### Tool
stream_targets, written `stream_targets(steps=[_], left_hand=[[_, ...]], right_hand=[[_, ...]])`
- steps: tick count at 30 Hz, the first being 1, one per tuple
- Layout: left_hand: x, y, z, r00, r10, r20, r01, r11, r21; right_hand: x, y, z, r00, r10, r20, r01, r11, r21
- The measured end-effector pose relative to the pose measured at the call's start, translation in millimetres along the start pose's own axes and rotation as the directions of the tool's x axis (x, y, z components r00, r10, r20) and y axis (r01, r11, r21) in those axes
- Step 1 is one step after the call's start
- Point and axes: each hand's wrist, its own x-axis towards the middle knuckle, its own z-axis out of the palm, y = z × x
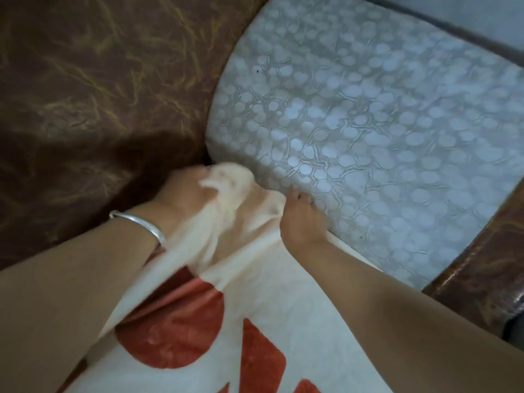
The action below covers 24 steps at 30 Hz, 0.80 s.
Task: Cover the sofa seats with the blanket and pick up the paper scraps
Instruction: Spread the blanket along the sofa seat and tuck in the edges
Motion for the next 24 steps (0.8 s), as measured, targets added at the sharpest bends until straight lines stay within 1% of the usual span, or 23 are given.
stream_targets(steps=[1, 2, 3, 4, 5, 6, 7, 9, 10, 11, 13, 14, 15, 17, 19, 22, 24], left_hand=[[7, -2, -12, 0.983, -0.052, -0.178, 0.048, 0.999, -0.024], [14, -5, -23, 0.944, -0.091, -0.318, 0.082, 0.996, -0.041], [19, -7, -30, 0.911, -0.098, -0.401, 0.090, 0.995, -0.039], [23, -7, -32, 0.900, -0.079, -0.429, 0.082, 0.997, -0.012], [27, -7, -31, 0.902, -0.057, -0.428, 0.073, 0.997, 0.022], [31, -8, -28, 0.904, -0.054, -0.423, 0.081, 0.996, 0.046], [35, -8, -22, 0.907, -0.067, -0.415, 0.103, 0.993, 0.063], [42, -11, -10, 0.917, -0.077, -0.391, 0.135, 0.983, 0.121], [45, -13, -3, 0.931, -0.065, -0.359, 0.129, 0.979, 0.158], [46, -15, 3, 0.954, -0.044, -0.298, 0.103, 0.978, 0.183], [45, -16, 15, 0.993, -0.018, -0.119, 0.042, 0.978, 0.203], [44, -17, 20, 0.999, -0.026, -0.047, 0.035, 0.975, 0.219], [43, -17, 23, 0.999, -0.030, -0.016, 0.033, 0.968, 0.247], [45, -18, 25, 0.999, -0.001, -0.044, 0.014, 0.955, 0.295], [47, -14, 23, 0.994, 0.042, -0.104, -0.011, 0.959, 0.284], [39, -5, 19, 0.994, 0.059, -0.089, -0.034, 0.966, 0.257], [30, -1, 15, 0.991, 0.069, -0.112, -0.041, 0.970, 0.241]], right_hand=[[-1, -3, 2, 1.000, -0.022, 0.009, 0.022, 1.000, -0.004], [-2, -5, 2, 0.999, -0.054, -0.006, 0.054, 0.998, -0.011], [-3, -6, 4, 0.995, -0.091, -0.043, 0.089, 0.995, -0.043], [-3, -6, 3, 0.991, -0.101, -0.092, 0.095, 0.993, -0.065], [-6, -6, -1, 0.982, -0.113, -0.153, 0.098, 0.990, -0.101], [-7, -7, -4, 0.981, -0.138, -0.139, 0.117, 0.981, -0.153], [-9, -4, -1, 0.972, -0.195, -0.133, 0.168, 0.968, -0.186], [-12, 0, 8, 0.963, -0.257, -0.076, 0.247, 0.962, -0.116], [-14, 2, 9, 0.962, -0.266, -0.055, 0.261, 0.962, -0.075], [-16, 5, 13, 0.960, -0.278, -0.026, 0.276, 0.960, -0.055], [-21, 10, 17, 0.953, -0.302, 0.020, 0.302, 0.953, -0.019], [-24, 13, 19, 0.949, -0.313, 0.037, 0.314, 0.949, -0.015], [-27, 17, 20, 0.946, -0.321, 0.034, 0.322, 0.947, -0.014], [-30, 23, 20, 0.947, -0.321, 0.022, 0.322, 0.946, -0.035], [-32, 29, 21, 0.951, -0.305, 0.043, 0.307, 0.949, -0.067], [-32, 34, 20, 0.953, -0.287, 0.101, 0.296, 0.950, -0.094], [-31, 30, 13, 0.958, -0.264, 0.108, 0.274, 0.958, -0.087]])
